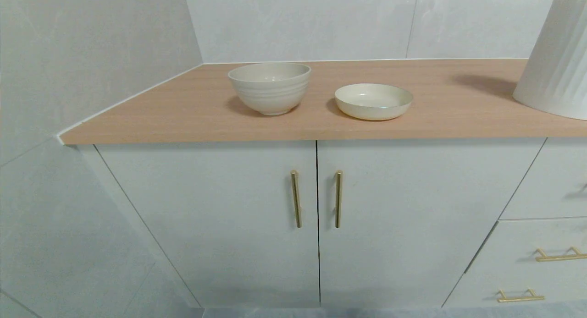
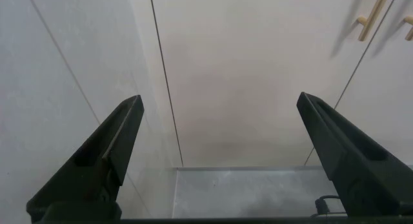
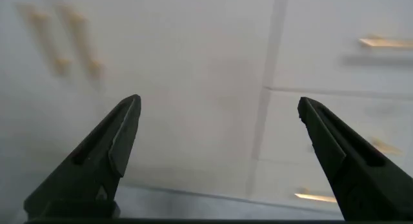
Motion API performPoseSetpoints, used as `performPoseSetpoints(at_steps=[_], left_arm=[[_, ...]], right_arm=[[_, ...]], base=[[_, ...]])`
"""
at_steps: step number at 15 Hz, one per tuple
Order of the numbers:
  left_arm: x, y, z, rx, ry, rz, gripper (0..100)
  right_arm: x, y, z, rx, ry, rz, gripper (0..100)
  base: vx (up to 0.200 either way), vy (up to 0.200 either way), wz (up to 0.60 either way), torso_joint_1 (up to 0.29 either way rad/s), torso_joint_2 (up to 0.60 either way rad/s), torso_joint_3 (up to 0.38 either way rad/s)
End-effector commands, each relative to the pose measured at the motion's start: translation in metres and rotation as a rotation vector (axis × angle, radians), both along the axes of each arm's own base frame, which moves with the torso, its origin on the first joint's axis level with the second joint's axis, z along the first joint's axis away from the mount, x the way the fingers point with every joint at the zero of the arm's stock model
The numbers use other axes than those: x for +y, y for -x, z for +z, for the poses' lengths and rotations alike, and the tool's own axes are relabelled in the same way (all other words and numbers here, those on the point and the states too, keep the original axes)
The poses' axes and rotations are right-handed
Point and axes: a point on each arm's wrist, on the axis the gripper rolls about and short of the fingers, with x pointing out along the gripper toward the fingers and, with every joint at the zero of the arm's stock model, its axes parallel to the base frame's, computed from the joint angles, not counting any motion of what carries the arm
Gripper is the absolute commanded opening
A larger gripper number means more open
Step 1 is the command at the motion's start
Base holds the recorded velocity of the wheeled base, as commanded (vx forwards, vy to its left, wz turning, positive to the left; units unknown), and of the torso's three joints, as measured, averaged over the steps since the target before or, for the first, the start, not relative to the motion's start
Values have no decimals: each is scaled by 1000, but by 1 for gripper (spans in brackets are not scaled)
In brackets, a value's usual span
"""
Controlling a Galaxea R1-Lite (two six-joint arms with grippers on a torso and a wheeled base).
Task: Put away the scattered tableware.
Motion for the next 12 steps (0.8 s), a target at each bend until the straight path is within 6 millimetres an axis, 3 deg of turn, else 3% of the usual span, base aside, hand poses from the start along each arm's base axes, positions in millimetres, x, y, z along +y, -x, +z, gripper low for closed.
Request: performPoseSetpoints(at_steps=[1,3,5,9,12], left_arm=[[0,0,0,0,0,0,100],[0,0,0,0,1,0,100],[0,0,0,0,1,0,100],[0,0,0,0,1,0,100],[0,0,0,0,1,0,100]], right_arm=[[7,-59,66,283,-21,294,100],[20,-110,85,441,-28,444,100],[48,-145,94,513,-5,605,100],[111,-206,79,517,18,712,100],[137,-239,63,478,15,735,100]], base=[[0,0,0,0,0,0],[0,0,0,0,0,0],[0,0,0,0,0,0],[0,0,0,0,0,0],[0,0,0,0,0,0]])
